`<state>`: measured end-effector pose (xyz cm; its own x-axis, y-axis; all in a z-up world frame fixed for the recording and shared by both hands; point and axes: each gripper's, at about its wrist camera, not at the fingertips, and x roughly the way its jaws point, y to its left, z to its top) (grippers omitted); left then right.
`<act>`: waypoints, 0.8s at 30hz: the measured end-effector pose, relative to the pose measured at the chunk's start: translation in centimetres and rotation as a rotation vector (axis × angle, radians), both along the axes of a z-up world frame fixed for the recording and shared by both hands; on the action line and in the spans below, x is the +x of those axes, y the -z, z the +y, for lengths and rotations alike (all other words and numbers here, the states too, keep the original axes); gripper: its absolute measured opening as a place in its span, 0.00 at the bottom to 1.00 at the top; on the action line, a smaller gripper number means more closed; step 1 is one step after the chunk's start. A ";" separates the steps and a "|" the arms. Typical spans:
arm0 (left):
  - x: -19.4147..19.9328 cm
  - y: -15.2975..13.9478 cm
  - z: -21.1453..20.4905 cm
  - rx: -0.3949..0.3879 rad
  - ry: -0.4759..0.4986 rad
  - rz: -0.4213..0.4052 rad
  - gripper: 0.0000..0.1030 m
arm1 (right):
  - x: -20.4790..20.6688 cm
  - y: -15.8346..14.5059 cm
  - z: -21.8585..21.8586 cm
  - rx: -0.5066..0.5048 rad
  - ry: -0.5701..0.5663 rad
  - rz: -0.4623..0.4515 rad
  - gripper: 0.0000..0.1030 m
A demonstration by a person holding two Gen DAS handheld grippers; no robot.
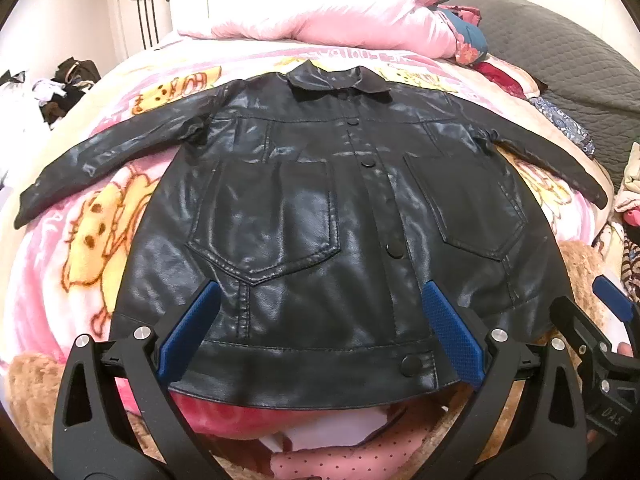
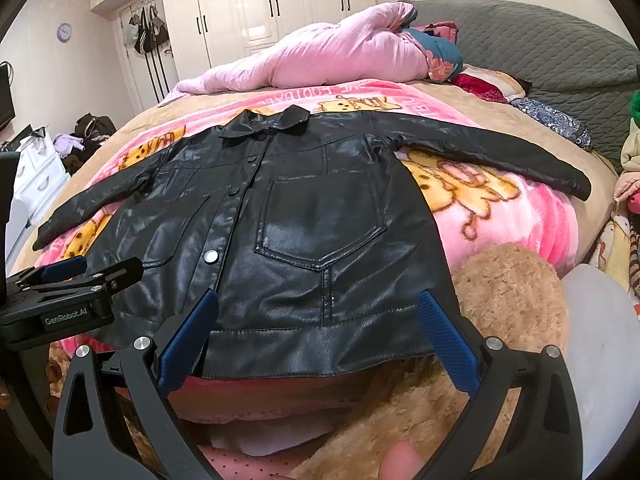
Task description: Fold large clothes
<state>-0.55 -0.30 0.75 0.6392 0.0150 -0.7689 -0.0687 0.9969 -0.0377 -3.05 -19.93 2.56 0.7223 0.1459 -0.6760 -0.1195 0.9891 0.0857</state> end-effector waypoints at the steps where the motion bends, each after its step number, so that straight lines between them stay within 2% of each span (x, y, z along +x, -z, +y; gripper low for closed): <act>1: 0.0 0.0 0.0 0.001 -0.002 -0.001 0.92 | 0.1 0.0 0.0 0.000 0.000 0.001 0.96; 11: 1.3 -0.1 0.3 0.007 -0.008 0.018 0.92 | 1.3 -0.4 -0.6 0.005 0.002 -0.002 0.96; 24: 7.6 -4.0 0.3 0.017 -0.031 -0.030 0.92 | 8.4 -4.0 -3.6 0.095 0.080 0.024 0.96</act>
